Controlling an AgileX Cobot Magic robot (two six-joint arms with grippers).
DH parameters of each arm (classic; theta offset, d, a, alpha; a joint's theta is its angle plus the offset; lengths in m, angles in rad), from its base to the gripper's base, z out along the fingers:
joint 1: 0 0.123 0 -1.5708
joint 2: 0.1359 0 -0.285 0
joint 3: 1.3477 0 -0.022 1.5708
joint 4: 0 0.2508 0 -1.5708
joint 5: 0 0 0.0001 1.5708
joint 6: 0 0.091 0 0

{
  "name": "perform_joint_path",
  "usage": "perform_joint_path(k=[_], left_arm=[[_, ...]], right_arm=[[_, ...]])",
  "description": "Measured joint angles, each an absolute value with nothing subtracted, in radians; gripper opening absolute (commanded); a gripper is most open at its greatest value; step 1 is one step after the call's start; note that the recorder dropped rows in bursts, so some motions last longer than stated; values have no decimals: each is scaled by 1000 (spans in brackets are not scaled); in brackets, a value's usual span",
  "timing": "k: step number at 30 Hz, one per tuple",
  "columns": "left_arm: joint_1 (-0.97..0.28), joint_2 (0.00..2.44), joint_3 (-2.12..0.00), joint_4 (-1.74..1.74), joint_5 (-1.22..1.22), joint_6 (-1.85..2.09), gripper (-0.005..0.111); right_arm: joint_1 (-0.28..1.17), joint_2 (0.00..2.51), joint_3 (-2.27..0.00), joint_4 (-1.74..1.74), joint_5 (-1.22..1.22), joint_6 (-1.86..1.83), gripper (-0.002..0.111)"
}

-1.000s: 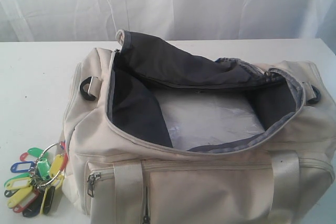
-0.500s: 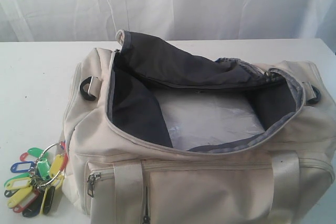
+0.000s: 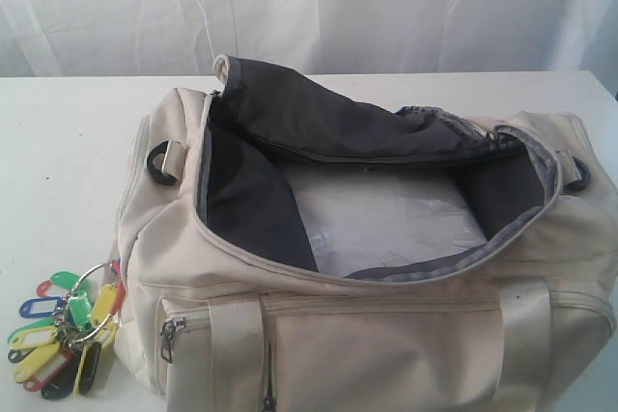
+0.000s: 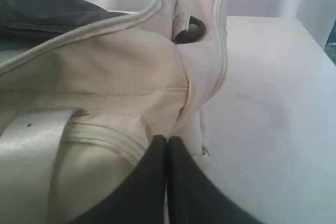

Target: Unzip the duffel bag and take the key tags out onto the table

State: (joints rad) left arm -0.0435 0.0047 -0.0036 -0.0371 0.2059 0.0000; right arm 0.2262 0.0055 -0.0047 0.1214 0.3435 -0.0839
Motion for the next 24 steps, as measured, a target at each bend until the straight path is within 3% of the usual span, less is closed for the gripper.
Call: perform_joint_path(k=[24], left_arm=[[-44,5,-4,-37,206,0,0]], right_arm=[[226,5,-5,105,324,-99,0]])
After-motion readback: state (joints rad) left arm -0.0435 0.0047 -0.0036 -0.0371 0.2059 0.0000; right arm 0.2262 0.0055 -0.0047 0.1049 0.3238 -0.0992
